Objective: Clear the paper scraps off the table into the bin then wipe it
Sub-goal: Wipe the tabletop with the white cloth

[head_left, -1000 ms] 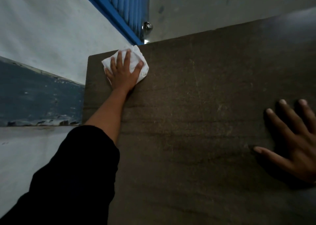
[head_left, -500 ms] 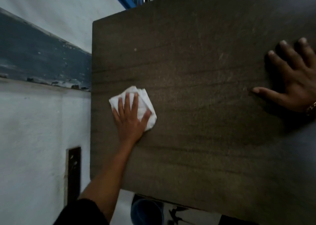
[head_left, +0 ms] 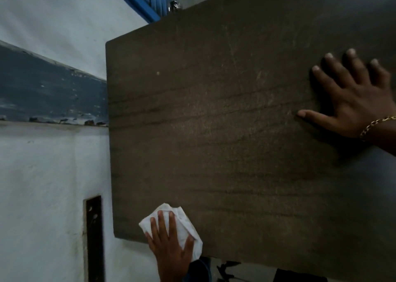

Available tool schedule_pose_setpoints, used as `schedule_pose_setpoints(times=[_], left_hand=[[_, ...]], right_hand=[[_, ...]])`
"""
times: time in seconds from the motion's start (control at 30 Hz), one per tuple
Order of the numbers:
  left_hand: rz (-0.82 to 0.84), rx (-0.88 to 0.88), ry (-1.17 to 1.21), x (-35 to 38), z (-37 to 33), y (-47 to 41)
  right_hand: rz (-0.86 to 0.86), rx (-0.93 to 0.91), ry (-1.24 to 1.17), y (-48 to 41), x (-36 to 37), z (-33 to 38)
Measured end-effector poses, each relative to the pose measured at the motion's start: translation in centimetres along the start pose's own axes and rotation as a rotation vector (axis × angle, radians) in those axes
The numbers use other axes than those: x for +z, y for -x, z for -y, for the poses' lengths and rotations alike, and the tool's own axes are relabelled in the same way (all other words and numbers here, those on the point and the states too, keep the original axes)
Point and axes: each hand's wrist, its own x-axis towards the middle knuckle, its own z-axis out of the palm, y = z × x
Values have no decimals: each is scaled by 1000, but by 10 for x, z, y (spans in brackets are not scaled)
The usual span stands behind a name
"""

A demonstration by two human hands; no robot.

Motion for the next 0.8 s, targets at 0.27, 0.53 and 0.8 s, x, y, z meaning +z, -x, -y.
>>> schedule_pose_setpoints(times=[0.27, 0.53, 0.8], left_hand=[[-5, -59, 79, -37, -38, -98], [-179, 61, 81, -137, -93, -319], [-162, 30, 194, -224, -173, -499]], right_hand=[[41, 18, 4, -4, 8, -6], [84, 45, 28, -8, 22, -12], [16, 19, -28, -6, 16, -8]])
